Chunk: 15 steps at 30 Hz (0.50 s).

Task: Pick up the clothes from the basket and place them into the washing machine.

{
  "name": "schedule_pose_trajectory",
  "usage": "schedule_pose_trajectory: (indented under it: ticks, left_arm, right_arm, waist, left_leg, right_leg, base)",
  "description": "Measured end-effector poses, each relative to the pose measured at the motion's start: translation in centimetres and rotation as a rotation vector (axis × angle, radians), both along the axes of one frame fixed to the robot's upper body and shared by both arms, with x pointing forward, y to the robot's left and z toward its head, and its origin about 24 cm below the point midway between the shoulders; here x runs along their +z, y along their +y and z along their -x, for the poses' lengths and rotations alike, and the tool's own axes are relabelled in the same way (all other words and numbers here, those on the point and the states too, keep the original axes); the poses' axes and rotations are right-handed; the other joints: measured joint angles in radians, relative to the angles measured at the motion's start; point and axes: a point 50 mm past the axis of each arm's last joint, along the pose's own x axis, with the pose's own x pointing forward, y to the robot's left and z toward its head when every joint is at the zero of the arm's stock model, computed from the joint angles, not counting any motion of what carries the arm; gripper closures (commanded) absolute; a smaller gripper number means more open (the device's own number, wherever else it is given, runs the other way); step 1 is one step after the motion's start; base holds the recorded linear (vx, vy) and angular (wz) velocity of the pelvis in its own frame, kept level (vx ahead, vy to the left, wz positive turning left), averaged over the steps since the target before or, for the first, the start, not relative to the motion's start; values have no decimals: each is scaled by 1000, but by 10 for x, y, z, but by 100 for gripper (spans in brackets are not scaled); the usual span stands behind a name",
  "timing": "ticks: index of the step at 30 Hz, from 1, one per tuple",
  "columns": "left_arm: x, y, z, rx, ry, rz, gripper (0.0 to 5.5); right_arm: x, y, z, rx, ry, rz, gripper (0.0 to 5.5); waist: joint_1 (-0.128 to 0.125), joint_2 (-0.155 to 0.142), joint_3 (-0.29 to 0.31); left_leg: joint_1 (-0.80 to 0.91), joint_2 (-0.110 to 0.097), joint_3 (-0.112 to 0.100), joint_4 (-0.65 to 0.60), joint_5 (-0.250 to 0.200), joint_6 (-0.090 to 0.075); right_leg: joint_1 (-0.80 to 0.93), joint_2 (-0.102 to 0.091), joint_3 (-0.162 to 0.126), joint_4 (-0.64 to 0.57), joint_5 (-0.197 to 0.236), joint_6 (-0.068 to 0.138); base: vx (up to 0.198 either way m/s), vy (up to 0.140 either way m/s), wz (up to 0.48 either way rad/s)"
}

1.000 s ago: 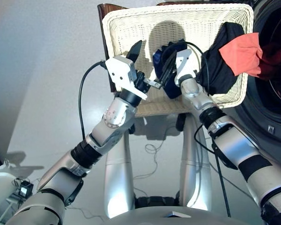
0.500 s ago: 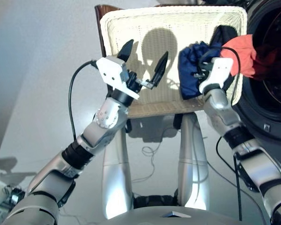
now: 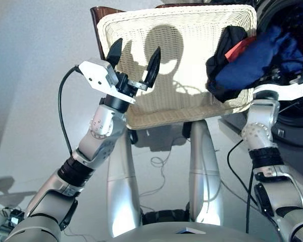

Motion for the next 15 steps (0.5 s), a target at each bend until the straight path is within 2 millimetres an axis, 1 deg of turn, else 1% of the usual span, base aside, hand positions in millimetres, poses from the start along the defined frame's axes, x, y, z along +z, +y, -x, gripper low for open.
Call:
schedule_pose_trajectory:
  ticks: [1, 2, 3, 6, 9, 11, 15]
  left_arm:
    - [0, 0, 0, 1, -2, 1, 0]
    - [1, 0, 0, 1, -2, 3, 0]
    - [1, 1, 0, 1, -2, 4, 0]
    - [1, 0, 1, -5, 0, 7, 0]
    - [2, 1, 1, -11, 1, 13, 0]
    - [2, 2, 2, -10, 0, -7, 0]
    - [1, 2, 3, -14, 3, -31, 0]
  right_arm:
    - [3, -3, -2, -9, -3, -10, 550]
    - [6, -6, -5, -27, -3, -41, 550]
    - [9, -11, -10, -48, 6, -87, 550]
    - [20, -24, -20, -101, 18, -211, 550]
    - [27, -51, -18, -198, 52, -281, 550]
    - [30, -66, -15, -255, 81, -317, 550]
    - [23, -87, -11, -345, 181, -380, 550]
  waist:
    - [7, 0, 0]
    - [8, 0, 0]
    - [16, 0, 0]
    - [26, 0, 0]
    - [42, 0, 0]
    - [42, 0, 1]
    - [43, 0, 1]
  left_leg:
    - [0, -1, 0, 2, -1, 1]
    - [-1, -1, 1, 6, -3, 2]
    - [-2, 0, 1, 12, -6, 4]
    - [-11, -2, -1, 31, -14, 8]
    - [-25, -2, -1, 48, -23, 16]
    - [-34, -3, -1, 64, -30, 20]
    - [-41, -4, 8, 95, -51, 29]
  right_leg:
    - [0, 0, 1, 2, -1, 1]
    - [0, 0, 3, 3, -1, 1]
    - [0, 0, 3, 6, -1, 2]
    - [-1, -2, 4, 12, -2, 7]
    - [-6, -3, 5, 13, -3, 14]
    - [-9, -5, 6, 18, -5, 20]
    - [-14, -6, 19, 36, -9, 26]
  base:
    - [0, 0, 0]
    - [0, 0, 0]
    - [0, 0, 0]
    - [0, 0, 0]
    - [0, 0, 0]
    - [0, 0, 0]
    - [0, 0, 0]
